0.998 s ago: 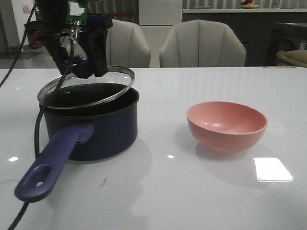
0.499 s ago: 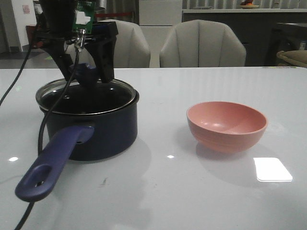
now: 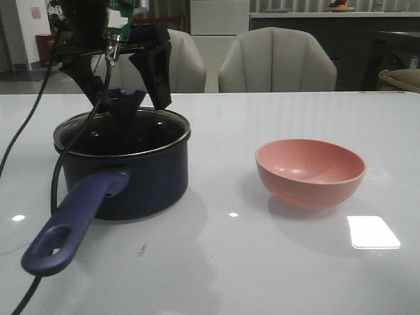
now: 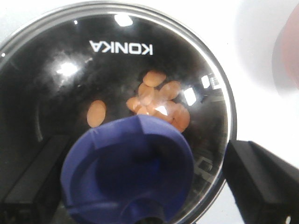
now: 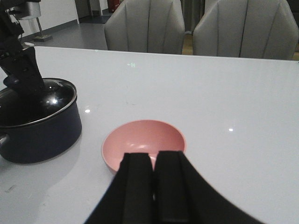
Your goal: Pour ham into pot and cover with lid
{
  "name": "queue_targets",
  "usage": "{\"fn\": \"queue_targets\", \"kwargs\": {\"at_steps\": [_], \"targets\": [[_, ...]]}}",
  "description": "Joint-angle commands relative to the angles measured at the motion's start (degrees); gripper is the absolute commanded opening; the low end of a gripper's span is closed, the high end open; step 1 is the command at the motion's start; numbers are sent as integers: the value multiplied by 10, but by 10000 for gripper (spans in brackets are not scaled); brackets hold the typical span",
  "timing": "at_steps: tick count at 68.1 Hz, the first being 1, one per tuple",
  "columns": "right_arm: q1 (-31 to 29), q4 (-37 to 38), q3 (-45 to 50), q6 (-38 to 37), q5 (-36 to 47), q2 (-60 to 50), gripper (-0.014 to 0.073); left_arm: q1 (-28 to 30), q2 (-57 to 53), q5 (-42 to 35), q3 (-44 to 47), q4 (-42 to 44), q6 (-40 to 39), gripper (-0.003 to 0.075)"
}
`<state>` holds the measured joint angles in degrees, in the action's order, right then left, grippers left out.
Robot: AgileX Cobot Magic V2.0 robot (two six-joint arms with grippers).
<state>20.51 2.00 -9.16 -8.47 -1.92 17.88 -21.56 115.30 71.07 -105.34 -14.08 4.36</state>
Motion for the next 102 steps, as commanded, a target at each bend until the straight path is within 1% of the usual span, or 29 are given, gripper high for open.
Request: {"fn": "queue_targets", "kwargs": {"at_steps": [1,9,23,31,37,45,56,64,71,72,73,74,77,78,96,102], "targets": [[-1,8,-15,2,47,2,137,-4,-32,16,-19,-22,-7,659],[-1,8,-15,2,47,2,137,-4,-33,16,-20,-13,-7,659],[-1,8,-15,2,47,2,137,-4,-51,16,-51,-2,-7,659],[-1,8,-15,2,47,2,137,-4,-75,16,-55,35,-7,659],[-1,8,-15,2,47,2,137,-4,-100,16,-55,53,-7,659],[-1,8,-15,2,47,2,137,-4,-144,12,-54,53,-7,659],[-1,8,-15,2,47,2,137,-4,-227,-7,-34,58,-7,659],[-1,8,-15,2,47,2,137,-4,-291,-50,15,58,-7,659],[-1,8,-15,2,47,2,137,-4,-356,-93,85,58,-7,659],[-1,8,-15,2,47,2,137,-4,-369,-101,106,58,-7,659],[-1,8,-15,2,47,2,137,-4,-373,-105,106,58,-7,659],[-1,8,-15,2,47,2,137,-4,-386,-117,128,58,-7,659],[-1,8,-15,2,47,2,137,-4,-409,-134,157,58,-7,659],[-1,8,-15,2,47,2,137,-4,-432,-146,180,58,-7,659],[-1,8,-15,2,47,2,137,-4,-606,-249,400,58,-7,659],[-1,8,-15,2,47,2,137,-4,-673,-303,477,57,-7,659]]}}
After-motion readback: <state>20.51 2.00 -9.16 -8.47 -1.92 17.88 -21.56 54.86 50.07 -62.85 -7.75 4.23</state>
